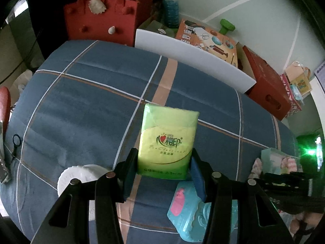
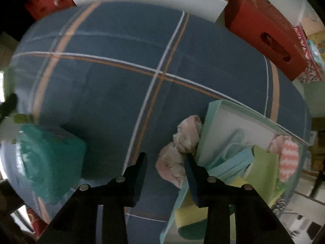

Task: Organize soft objects
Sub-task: 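Grasp the crumpled pink-white cloth with the right tool while the left tool holds the packet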

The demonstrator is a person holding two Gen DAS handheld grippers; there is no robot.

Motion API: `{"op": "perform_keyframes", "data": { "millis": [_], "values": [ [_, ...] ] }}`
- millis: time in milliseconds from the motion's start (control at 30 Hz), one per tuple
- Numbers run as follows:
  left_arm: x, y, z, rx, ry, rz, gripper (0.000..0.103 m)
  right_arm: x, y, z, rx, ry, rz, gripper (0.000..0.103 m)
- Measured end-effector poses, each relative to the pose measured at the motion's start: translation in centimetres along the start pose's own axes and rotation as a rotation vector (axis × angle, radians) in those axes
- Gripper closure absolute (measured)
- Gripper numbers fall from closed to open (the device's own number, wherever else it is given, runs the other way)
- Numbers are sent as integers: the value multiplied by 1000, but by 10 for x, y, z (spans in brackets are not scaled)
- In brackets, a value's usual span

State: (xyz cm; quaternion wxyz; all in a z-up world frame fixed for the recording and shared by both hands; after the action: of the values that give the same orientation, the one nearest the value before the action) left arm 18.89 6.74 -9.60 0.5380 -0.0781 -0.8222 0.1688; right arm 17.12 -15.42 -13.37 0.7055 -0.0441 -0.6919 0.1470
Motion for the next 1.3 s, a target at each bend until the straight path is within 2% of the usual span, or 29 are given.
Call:
{"op": "perform_keyframes", "data": {
  "millis": [67,133,267,300,600,800,1000,1300],
  "values": [
    [1,0,0,2,-3,11,52,-4,0,-1,-2,15,13,62],
    [0,0,1,7,1,18,52,-8,1,-1,-2,28,18,69],
    [0,-1,1,9,2,27,52,-18,2,1,12,57,55,71],
    [0,-1,1,8,2,31,52,-20,3,0,14,62,61,75],
    [-2,-4,0,-6,9,38,52,-41,14,-6,12,97,52,75],
    [-2,-6,0,-5,11,41,52,-41,16,-13,32,83,35,89],
    [-1,-5,0,-5,11,45,52,-38,26,-10,91,75,-5,92],
    [-1,-6,0,-5,11,49,52,-17,44,-10,86,29,-141,95]
  ]
}}
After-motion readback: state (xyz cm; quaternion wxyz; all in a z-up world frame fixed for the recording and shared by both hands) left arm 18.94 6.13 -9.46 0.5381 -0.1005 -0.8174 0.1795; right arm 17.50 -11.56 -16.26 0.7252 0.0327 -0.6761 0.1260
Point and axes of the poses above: each gripper's, at about its wrist camera, not at the fingertips, and x roughly against the way its jaws point, y to its left, z to its underside, the point moved 8 cm from there along -x, roughly the way its jaws point, and after that the axes turned 7 degrees about z, right-handed, at the moved point
